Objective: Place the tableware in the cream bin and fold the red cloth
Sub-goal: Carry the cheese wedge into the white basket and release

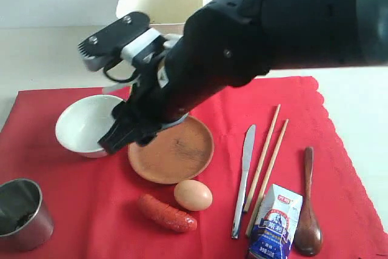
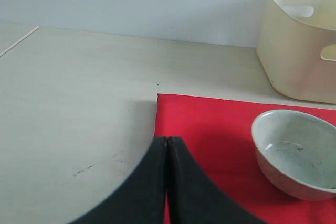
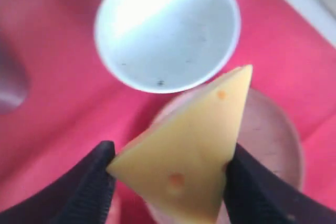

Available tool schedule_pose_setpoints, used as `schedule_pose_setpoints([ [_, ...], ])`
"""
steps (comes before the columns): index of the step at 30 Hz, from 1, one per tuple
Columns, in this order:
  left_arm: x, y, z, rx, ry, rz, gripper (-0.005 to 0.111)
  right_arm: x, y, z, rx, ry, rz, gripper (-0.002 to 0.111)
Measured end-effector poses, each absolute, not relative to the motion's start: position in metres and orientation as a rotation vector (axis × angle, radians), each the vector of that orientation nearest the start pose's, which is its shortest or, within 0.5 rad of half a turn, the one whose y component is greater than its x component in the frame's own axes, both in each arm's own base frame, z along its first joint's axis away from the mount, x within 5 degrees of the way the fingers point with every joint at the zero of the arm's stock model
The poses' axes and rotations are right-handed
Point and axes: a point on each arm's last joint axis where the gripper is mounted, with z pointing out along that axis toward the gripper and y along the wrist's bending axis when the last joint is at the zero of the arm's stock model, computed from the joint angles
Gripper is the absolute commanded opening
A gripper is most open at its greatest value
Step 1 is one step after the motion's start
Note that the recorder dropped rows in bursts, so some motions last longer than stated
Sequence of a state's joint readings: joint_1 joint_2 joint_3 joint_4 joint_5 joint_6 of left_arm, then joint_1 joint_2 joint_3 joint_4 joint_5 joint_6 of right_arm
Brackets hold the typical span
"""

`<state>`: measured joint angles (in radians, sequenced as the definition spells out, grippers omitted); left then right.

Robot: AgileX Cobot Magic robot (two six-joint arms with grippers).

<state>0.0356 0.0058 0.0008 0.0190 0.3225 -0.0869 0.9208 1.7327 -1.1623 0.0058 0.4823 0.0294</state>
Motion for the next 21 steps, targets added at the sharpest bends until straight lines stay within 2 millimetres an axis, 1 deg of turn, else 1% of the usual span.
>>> schedule_pose_setpoints([
  [5, 0.054, 0.002, 0.183, -0.099, 1.81, -0.018, 0.001, 0.264, 0.258, 0.225, -0.946, 2.359, 0.303, 0.0],
  [7, 0.054, 0.002, 0.183, -0.099, 1.81, -0.018, 0.001, 0.278, 0.246, 0.226, -0.879, 2.352, 0.293, 0.0],
  [8, 0.054, 0.002, 0.183, -0.099, 1.81, -0.018, 0.001, 0.292, 0.234, 0.228, -0.811, 2.336, 0.288, 0.0],
  [9, 0.054, 0.002, 0.183, -0.099, 1.81, -0.018, 0.001, 0.299, 0.227, 0.229, -0.775, 2.325, 0.284, 0.0],
  [10, 0.054, 0.002, 0.183, -0.099, 1.81, -0.018, 0.001, 0.312, 0.214, 0.232, -0.705, 2.306, 0.274, 0.0],
  [11, 0.054, 0.002, 0.183, -0.099, 1.81, -0.018, 0.001, 0.318, 0.207, 0.233, -0.672, 2.296, 0.269, 0.0],
  [12, 0.054, 0.002, 0.183, -0.099, 1.81, -0.018, 0.001, 0.33, 0.195, 0.236, -0.614, 2.274, 0.259, 0.0],
  [13, 0.054, 0.002, 0.183, -0.099, 1.81, -0.018, 0.001, 0.337, 0.189, 0.237, -0.584, 2.262, 0.253, 0.0],
  [14, 0.054, 0.002, 0.183, -0.099, 1.81, -0.018, 0.001, 0.35, 0.18, 0.24, -0.532, 2.235, 0.243, 0.0],
  [15, 0.054, 0.002, 0.183, -0.099, 1.81, -0.018, 0.001, 0.358, 0.175, 0.241, -0.506, 2.224, 0.236, 0.0],
  [16, 0.054, 0.002, 0.183, -0.099, 1.81, -0.018, 0.001, 0.374, 0.166, 0.24, -0.46, 2.209, 0.222, 0.0],
  [18, 0.054, 0.002, 0.183, -0.099, 1.81, -0.018, 0.001, 0.398, 0.155, 0.233, -0.407, 2.211, 0.198, 0.0],
  [19, 0.054, 0.002, 0.183, -0.099, 1.81, -0.018, 0.001, 0.409, 0.152, 0.231, -0.389, 2.206, 0.191, 0.0],
  [20, 0.054, 0.002, 0.183, -0.099, 1.81, -0.018, 0.001, 0.422, 0.15, 0.224, -0.372, 2.207, 0.183, 0.0],
  [21, 0.054, 0.002, 0.183, -0.099, 1.81, -0.018, 0.001, 0.431, 0.149, 0.219, -0.364, 2.211, 0.179, 0.0],
])
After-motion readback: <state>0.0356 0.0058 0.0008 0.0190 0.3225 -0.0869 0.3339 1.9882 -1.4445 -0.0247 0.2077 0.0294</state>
